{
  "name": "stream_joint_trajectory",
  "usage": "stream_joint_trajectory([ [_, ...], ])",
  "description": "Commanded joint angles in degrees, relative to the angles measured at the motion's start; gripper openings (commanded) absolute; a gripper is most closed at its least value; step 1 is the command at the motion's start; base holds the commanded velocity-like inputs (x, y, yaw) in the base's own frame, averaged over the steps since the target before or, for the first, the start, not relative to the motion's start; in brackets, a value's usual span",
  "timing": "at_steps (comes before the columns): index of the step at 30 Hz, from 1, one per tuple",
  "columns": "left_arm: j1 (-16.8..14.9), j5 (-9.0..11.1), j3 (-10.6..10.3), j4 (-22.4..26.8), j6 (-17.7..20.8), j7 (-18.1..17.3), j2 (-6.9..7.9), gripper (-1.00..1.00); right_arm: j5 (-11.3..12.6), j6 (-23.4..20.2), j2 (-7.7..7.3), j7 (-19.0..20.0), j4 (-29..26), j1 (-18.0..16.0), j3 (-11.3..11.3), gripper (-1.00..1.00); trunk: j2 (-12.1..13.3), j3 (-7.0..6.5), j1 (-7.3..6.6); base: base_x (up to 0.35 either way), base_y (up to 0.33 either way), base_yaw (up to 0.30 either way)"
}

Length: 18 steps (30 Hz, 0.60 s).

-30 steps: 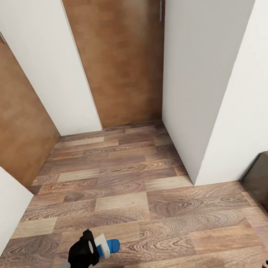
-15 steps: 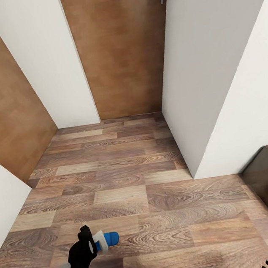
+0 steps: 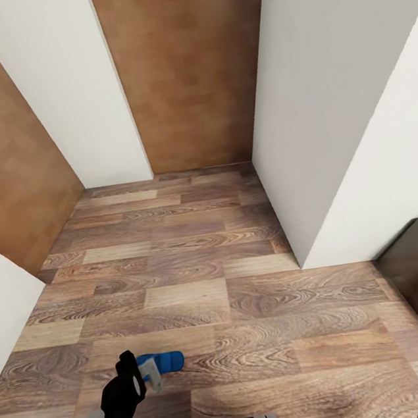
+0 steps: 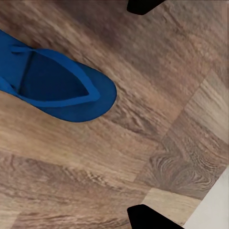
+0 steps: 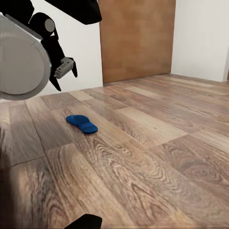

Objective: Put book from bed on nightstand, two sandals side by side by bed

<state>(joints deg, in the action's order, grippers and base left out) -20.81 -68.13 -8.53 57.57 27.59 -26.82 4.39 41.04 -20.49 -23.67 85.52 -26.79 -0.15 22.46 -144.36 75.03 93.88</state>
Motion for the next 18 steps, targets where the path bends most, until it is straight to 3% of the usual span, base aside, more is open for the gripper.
stream_joint_trajectory([
  [1,0.0,-0.5,-0.2,0.2,0.2,-0.4,0.13,1.0,0.1,-0.6,0.01,0.2,0.1,0.0,0.0,1.0,0.0,0.27,0.01,0.0,0.0,0.0],
  [18,0.0,-0.4,0.0,2.3,0.2,-0.4,0.15,1.0,0.1,-0.6,0.02,0.2,0.2,0.0,0.0,1.0,-0.3,4.04,0.45,0.0,0.0,0.0],
])
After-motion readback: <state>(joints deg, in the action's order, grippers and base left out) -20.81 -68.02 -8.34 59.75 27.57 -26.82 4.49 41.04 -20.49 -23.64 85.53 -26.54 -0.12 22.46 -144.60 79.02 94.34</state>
